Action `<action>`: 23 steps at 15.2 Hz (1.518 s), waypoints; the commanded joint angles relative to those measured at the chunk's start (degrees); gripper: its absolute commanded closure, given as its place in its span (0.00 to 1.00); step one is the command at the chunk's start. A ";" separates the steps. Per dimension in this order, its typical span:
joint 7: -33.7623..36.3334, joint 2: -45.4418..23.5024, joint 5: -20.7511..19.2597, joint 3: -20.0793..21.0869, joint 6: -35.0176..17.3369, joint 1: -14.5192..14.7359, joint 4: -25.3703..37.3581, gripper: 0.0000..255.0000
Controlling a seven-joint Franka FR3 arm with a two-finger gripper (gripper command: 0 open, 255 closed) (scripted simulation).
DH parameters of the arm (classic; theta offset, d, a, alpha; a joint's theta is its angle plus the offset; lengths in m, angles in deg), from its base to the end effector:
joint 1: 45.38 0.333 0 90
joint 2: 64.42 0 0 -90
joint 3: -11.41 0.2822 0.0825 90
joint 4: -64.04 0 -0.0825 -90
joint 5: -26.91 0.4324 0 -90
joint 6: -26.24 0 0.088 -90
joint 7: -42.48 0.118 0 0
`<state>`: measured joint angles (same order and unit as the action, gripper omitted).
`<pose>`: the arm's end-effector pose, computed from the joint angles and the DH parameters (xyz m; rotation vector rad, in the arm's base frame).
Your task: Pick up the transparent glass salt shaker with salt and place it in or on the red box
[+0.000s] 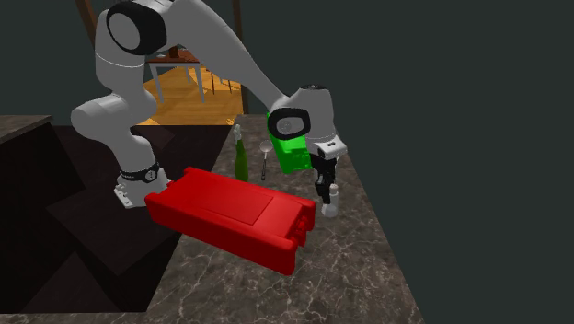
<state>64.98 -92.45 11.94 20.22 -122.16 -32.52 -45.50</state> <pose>0.6192 0.2485 0.1841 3.1050 0.2643 0.3402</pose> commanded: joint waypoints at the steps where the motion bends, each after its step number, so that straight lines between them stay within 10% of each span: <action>1: 0.00 -0.06 -0.01 -0.01 -0.01 0.00 -0.03 1.00; 23: -3.54 9.17 4.07 2.33 11.99 -1.52 2.95 1.00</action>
<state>61.68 -83.75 15.78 22.46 -110.86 -33.94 -42.78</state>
